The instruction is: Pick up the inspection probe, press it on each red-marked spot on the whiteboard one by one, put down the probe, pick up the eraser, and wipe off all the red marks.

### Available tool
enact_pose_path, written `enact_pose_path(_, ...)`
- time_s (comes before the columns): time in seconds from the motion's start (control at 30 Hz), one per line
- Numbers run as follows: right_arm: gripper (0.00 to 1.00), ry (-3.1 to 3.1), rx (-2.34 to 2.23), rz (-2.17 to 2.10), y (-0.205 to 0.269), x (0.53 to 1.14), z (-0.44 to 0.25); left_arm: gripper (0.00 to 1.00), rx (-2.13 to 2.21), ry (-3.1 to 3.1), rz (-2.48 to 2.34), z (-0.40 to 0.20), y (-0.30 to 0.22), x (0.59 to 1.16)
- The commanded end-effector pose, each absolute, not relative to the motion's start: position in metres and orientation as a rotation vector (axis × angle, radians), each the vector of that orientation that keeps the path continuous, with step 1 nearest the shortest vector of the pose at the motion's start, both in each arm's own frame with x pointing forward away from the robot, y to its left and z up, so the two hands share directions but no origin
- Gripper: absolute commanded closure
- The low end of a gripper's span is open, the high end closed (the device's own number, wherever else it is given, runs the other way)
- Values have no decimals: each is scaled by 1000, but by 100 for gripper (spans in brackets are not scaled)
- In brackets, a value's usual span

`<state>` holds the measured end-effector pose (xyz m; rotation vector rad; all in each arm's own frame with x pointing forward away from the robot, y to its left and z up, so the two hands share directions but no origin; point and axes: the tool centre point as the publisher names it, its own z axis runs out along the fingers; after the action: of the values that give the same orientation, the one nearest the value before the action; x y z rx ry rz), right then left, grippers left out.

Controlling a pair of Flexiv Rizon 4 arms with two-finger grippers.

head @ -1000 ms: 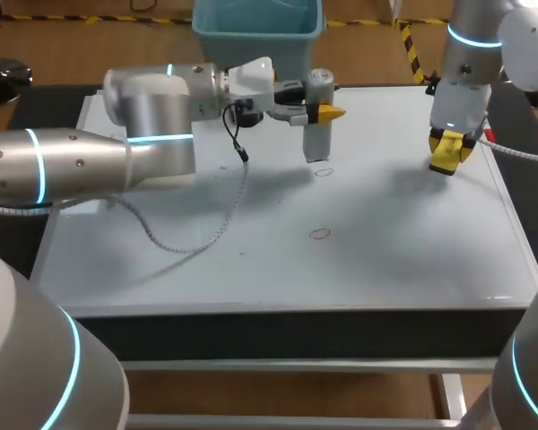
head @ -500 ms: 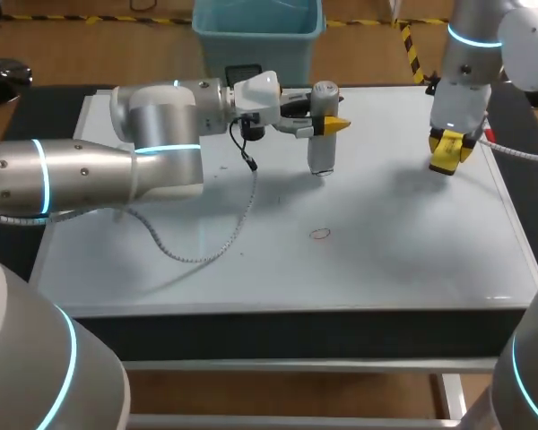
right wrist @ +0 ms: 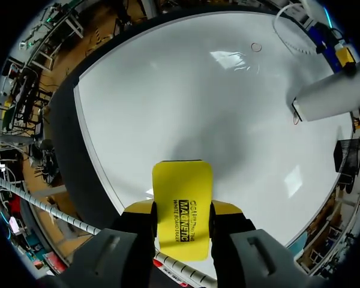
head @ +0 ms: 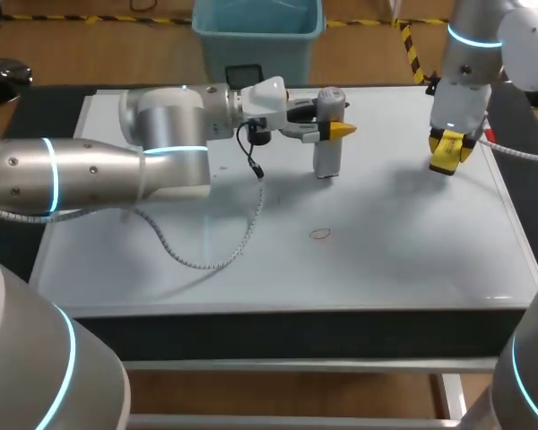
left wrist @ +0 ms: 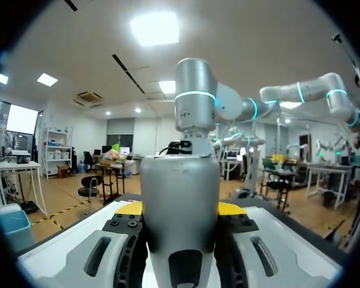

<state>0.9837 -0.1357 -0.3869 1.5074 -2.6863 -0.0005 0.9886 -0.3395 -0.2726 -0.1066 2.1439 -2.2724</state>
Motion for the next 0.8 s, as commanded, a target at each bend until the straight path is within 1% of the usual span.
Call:
enact_pose_path(0.03, 100, -2684, 1510, 2, -136, 984, -386, 100, -98, 2140, -2284, -278, -342, 993)
enact_pose_path(0.8, 100, -2684, 1510, 2, -136, 984, -386, 100, -97, 2136, -2302, -283, -335, 996)
